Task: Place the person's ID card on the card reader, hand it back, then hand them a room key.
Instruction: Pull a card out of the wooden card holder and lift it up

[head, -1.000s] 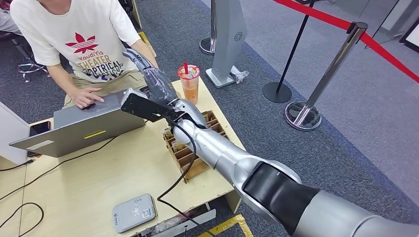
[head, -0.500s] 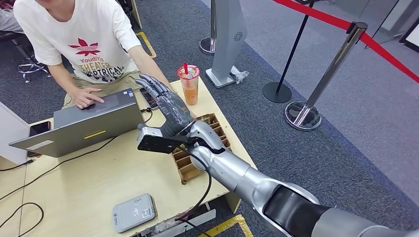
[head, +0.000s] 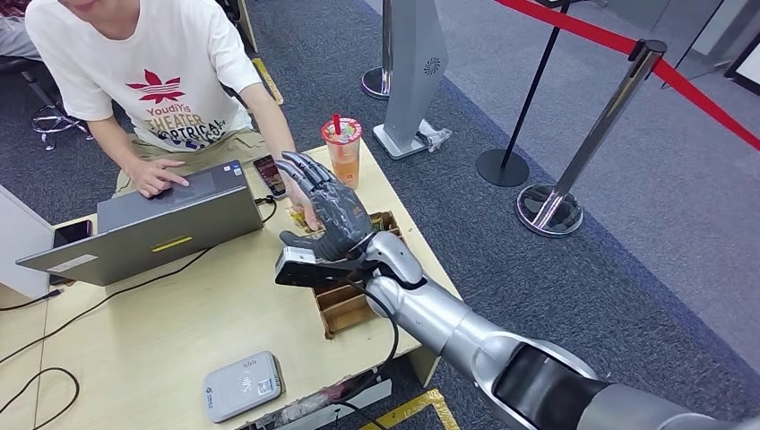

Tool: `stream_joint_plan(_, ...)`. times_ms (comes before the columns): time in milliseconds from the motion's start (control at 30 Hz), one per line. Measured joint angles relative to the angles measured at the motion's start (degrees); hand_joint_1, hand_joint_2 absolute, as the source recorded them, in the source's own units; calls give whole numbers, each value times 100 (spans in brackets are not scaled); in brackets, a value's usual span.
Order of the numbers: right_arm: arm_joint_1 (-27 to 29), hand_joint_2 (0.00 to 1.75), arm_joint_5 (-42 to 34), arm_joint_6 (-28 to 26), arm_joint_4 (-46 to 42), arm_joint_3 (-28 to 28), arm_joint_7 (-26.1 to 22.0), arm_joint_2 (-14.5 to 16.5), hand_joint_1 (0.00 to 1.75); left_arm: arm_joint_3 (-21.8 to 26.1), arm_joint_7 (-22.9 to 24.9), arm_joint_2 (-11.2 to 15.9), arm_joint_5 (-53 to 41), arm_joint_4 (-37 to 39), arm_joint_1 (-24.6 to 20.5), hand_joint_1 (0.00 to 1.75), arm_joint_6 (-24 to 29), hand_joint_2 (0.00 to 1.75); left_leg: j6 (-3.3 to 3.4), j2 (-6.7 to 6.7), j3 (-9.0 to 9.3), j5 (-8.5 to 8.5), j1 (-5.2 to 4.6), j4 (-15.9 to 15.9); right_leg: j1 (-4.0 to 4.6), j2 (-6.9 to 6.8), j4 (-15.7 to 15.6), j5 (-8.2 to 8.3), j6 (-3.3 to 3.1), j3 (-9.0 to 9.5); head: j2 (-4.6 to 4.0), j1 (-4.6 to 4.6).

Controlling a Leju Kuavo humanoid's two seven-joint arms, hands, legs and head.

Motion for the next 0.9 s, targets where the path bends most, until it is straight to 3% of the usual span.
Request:
stream_joint_plan(200,107,175,291,-187,-1,-43,72,-79,25,13,1,0,0,0,0,0,4,0,0,0,0,0,0,0,0,0,0,0,0,0,0,0)
stream_joint_plan(333,196,175,533,-238,-58,-81,170,-148,36,19,3,-2,2,0,1,0,10,0,0,0,0,0,0,0,0,0,0,0,0,0,0,0)
stream_joint_plan(533,374,175,942,-223,-303,-148,401,-298,28,38,20,-2,19,0,4,0,26,0,0,0,-1,0,0,0,0,0,0,0,0,0,0,0)
stream_joint_plan(667,507,175,1156,-207,-490,-191,529,-391,41,68,20,-4,33,0,5,0,26,0,0,0,-1,-1,0,0,0,0,0,0,0,0,0,0)
stream_joint_plan(900,917,175,1431,-187,-949,-388,699,-634,46,146,2,-30,46,0,10,0,26,0,1,-3,-2,-2,0,0,0,-2,-1,-1,0,-1,0,0)
